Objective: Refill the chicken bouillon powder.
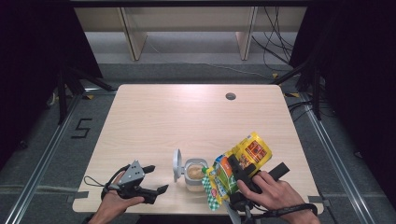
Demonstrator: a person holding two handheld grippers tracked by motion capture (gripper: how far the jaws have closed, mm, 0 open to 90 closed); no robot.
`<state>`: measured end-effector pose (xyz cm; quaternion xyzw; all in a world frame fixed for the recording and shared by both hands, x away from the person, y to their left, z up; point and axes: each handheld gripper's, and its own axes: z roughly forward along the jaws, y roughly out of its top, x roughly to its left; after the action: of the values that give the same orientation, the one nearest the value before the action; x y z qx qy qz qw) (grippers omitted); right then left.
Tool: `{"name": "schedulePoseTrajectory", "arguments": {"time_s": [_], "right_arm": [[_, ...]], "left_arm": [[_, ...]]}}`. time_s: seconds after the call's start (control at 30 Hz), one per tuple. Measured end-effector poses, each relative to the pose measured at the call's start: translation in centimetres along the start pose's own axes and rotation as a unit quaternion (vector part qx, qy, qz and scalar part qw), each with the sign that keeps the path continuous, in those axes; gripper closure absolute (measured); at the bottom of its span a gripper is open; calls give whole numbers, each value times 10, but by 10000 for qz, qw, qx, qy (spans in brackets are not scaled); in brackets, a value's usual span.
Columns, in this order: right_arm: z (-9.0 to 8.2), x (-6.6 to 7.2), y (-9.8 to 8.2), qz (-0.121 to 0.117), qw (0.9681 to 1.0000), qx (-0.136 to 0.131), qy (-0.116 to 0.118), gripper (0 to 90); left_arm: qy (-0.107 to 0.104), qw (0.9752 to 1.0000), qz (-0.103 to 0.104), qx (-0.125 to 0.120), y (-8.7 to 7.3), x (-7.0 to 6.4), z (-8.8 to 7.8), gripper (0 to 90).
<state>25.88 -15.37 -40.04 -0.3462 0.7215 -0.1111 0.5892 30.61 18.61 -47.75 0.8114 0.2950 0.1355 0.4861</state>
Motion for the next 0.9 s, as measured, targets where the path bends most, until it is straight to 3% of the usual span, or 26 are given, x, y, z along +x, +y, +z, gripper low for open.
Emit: {"name": "schedulePoseTrajectory", "arguments": {"time_s": [0.37, 0.47, 0.57, 0.6, 0.73, 0.77, 0.83, 0.9], "right_arm": [[1, 1, 1, 79, 10000, -19, -7, 648], [0, 1, 1, 91, 10000, -13, -8, 648], [1, 1, 1, 76, 9999, -33, 78, 648], [1, 1, 2, 43, 10000, -21, 12, 648], [1, 0, 2, 41, 10000, -42, -14, 648], [1, -1, 2, 73, 10000, -47, 17, 648], [0, -1, 1, 68, 10000, -51, 36, 648], [0, 0, 2, 52, 10000, -34, -19, 648]], "left_arm": [[31, 10000, 60, 42, 1, 1, -1, 152], [6, 10000, -58, -14, 0, -1, 0, 151], [-1, 10000, 30, 13, 0, 0, 0, 151], [-1, 10000, 67, 19, 0, 0, 0, 152], [31, 10000, -14, 31, 0, 0, -1, 151], [4, 10000, 48, 25, 0, 1, 0, 152], [13, 10000, -64, -29, 0, -1, 0, 151], [-5, 10000, 56, 27, 0, 0, -1, 152]]}}
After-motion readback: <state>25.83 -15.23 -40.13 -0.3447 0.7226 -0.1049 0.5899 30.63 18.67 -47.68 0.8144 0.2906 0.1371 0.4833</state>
